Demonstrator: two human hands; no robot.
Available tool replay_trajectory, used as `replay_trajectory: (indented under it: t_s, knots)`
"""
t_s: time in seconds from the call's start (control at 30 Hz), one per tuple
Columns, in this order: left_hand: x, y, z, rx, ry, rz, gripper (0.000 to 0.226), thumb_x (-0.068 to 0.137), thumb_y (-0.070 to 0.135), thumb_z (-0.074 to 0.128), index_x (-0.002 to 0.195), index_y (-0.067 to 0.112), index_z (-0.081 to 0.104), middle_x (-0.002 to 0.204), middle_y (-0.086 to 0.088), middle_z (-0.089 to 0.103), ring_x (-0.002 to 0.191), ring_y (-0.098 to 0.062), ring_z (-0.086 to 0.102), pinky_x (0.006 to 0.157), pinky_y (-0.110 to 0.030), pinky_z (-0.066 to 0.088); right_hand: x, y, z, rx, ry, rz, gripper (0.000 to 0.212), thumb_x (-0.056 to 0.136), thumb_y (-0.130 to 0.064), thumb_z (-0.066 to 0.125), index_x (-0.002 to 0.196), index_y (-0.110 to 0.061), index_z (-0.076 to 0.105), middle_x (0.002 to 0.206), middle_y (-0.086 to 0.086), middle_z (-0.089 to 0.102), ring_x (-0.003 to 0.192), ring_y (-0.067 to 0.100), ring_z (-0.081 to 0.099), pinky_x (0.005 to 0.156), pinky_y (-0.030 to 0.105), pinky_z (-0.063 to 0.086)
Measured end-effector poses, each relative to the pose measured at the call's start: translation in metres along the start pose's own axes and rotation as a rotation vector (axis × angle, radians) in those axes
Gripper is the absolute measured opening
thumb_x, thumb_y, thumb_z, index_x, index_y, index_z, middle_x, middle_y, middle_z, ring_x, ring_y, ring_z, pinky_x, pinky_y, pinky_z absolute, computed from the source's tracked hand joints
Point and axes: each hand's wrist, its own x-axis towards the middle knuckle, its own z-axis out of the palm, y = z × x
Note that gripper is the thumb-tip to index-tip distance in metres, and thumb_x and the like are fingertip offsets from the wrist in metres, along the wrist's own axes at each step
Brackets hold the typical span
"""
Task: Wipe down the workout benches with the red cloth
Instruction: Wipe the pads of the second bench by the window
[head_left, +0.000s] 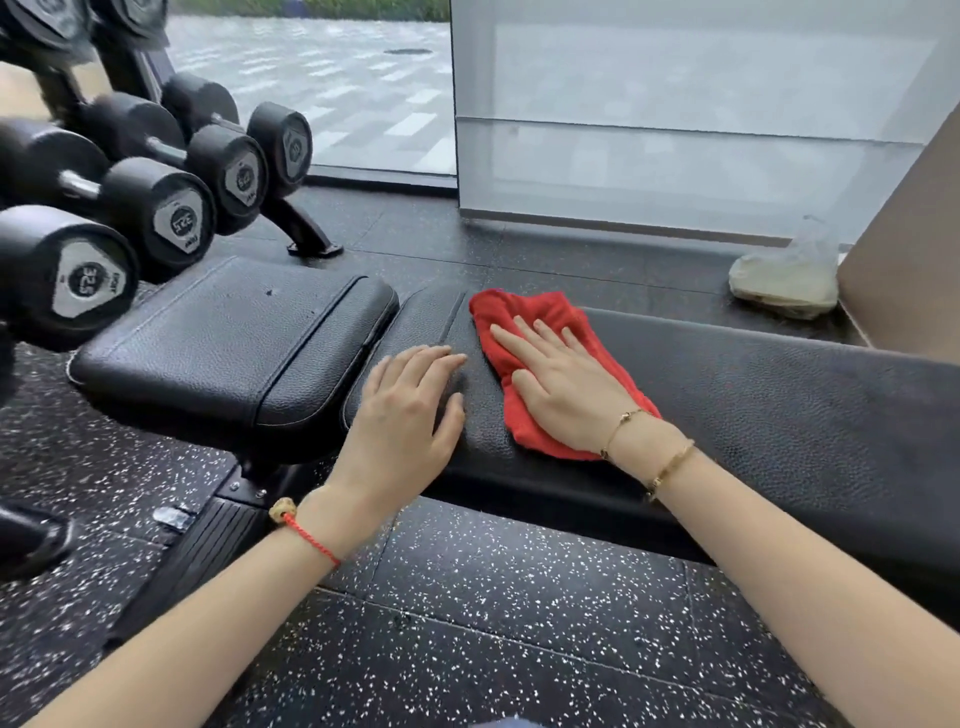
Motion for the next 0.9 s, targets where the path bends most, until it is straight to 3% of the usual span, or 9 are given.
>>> replay_trajectory:
  t_s: [0.17, 0.4, 0.7, 0.9]
  knots:
    - [-0.018, -0.028, -0.031, 0.097, 0.03, -0.067, 0.042, 0.093, 0.026, 0.047, 0.131, 0.012, 0.058, 0.135, -0.002, 0.058, 0.132, -0.023, 0.048, 0.113, -0.046, 0.034, 0.057, -0.043, 0.014, 0.01, -0.009, -0.074, 0.054, 0.101, -0.029, 0.025, 0.154, -0.026, 0.014, 0.163, 0.003, 0.007, 0.15, 0.021, 0.003, 0.122, 0.039, -0.003]
    - [-0.035, -0.089, -0.068, 0.193, 0.124, -0.209, 0.046, 0.092, 0.029, 0.042, 0.13, 0.012, 0.059, 0.134, -0.003, 0.059, 0.131, -0.024, 0.049, 0.113, -0.042, 0.034, 0.055, -0.079, 0.036, -0.001, -0.04, -0.289, 0.055, 0.099, -0.031, 0.025, 0.154, -0.03, 0.013, 0.163, -0.001, 0.007, 0.15, 0.018, 0.001, 0.122, 0.037, -0.005]
    - [-0.023, -0.177, -0.085, 0.179, 0.137, -0.281, 0.038, 0.096, 0.023, 0.049, 0.132, 0.013, 0.057, 0.138, -0.004, 0.056, 0.135, -0.024, 0.044, 0.114, -0.044, 0.03, 0.127, -0.115, 0.04, 0.023, -0.065, -0.065, 0.055, 0.101, -0.031, 0.022, 0.154, -0.027, 0.012, 0.163, 0.002, 0.004, 0.15, 0.02, 0.002, 0.122, 0.038, -0.006]
    - [-0.009, -0.227, -0.094, 0.144, 0.129, -0.277, 0.036, 0.097, 0.019, 0.054, 0.132, 0.013, 0.057, 0.138, -0.004, 0.056, 0.134, -0.024, 0.043, 0.113, -0.046, 0.031, 0.152, -0.168, 0.061, 0.06, -0.052, -0.161, 0.055, 0.1, -0.027, 0.025, 0.154, -0.027, 0.015, 0.163, 0.002, 0.006, 0.15, 0.02, 0.0, 0.122, 0.039, -0.004]
